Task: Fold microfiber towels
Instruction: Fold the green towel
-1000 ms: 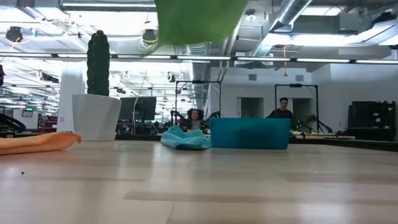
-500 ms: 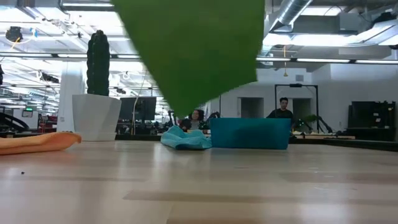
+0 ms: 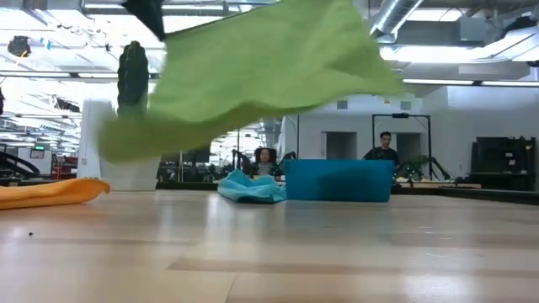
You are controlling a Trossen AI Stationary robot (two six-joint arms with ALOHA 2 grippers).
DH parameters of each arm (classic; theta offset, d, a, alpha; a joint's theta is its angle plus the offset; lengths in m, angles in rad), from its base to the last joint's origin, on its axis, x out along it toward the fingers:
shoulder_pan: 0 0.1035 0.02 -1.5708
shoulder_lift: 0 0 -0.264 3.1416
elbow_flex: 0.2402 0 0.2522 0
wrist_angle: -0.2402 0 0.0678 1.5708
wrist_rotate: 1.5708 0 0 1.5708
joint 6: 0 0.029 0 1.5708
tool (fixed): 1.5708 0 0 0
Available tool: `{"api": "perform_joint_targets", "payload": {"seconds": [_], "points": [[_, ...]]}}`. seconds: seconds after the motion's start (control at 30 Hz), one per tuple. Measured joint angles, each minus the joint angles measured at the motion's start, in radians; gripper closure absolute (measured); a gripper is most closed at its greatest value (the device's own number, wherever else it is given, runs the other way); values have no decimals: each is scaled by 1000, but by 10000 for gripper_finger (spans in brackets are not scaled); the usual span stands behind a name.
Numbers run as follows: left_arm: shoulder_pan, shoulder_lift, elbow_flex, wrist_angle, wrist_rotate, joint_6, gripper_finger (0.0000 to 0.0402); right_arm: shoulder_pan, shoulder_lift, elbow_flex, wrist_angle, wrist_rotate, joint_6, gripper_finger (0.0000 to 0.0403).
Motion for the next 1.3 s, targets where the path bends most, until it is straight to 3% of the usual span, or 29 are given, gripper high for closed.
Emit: {"api": "perform_joint_targets", "payload": {"seconds": [0.13,0.27,0.43,0.53,0.63,0.8,0.9,1.07,1.3], "points": [[135,-4,74,147,-101,228,401,-151,-26,0,124,83,-126,389],[235,-3,180,287,-111,405,401,-247,-68,0,276,90,-206,392],[288,-3,343,406,-121,576,401,-252,-113,0,348,133,-273,390],[290,-2,424,453,-106,579,401,-234,-135,0,339,111,-256,390],[277,-7,460,383,-44,445,401,-187,-143,0,291,54,-197,390],[243,-22,458,-4,269,173,401,-59,-107,1,113,-26,-6,391],[182,-3,386,-150,374,-22,401,57,-40,-1,-9,-30,159,391],[4,-32,168,-141,515,-236,401,271,85,0,-89,-28,346,388],[-293,-21,-144,73,579,-496,401,455,246,-1,-75,-93,565,386]]}}
